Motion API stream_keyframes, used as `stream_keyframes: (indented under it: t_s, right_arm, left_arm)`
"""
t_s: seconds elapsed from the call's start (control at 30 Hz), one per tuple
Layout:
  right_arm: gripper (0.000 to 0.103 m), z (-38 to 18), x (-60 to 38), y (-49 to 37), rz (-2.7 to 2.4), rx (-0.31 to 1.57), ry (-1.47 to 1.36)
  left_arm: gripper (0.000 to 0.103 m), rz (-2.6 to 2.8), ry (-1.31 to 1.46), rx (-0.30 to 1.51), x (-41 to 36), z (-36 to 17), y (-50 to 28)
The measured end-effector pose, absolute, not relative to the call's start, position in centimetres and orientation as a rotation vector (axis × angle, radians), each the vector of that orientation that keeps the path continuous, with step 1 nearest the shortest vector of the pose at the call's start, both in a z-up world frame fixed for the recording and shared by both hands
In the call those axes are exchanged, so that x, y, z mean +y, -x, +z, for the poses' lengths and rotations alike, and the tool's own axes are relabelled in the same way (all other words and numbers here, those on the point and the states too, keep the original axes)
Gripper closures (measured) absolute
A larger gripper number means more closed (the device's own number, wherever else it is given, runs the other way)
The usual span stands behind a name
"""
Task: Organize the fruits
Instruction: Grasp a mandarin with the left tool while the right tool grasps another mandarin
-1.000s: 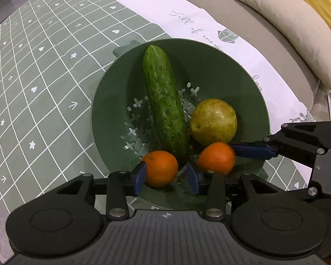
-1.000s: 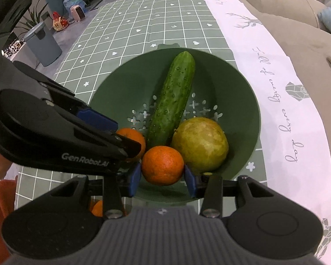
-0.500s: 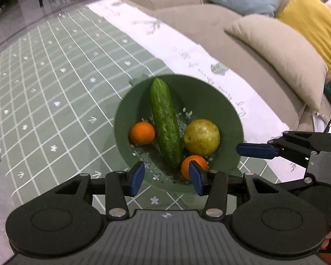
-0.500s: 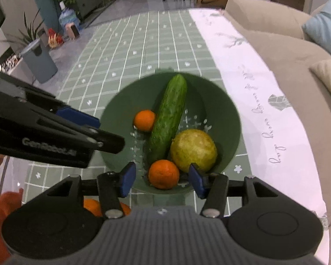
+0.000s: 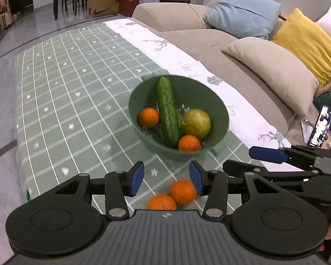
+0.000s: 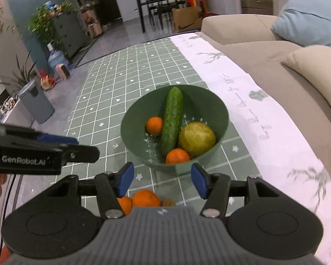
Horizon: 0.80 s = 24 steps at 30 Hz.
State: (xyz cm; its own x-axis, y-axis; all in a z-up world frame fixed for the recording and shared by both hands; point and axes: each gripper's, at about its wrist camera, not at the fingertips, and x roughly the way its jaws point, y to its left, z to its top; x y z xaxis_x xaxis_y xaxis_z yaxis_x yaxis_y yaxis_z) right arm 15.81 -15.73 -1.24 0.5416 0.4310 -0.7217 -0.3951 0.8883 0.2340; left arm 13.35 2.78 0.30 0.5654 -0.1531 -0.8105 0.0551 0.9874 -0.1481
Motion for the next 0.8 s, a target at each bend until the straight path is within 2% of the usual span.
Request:
stream_keyframes:
  t_s: [0.57, 0.8]
  right_arm:
    - [0.048, -6.9, -15.8, -11.9, 0.456, 0.923, 0.011]
    - [0.048, -7.6, -16.2, -12.5, 0.437, 0.935, 0.011]
  left_arm:
    - [0.047, -0.091, 0.2, 1.046, 3.2, -7.1, -9.8]
    - [0.041, -0.076, 0.18, 1.075, 2.4, -8.8, -11.1]
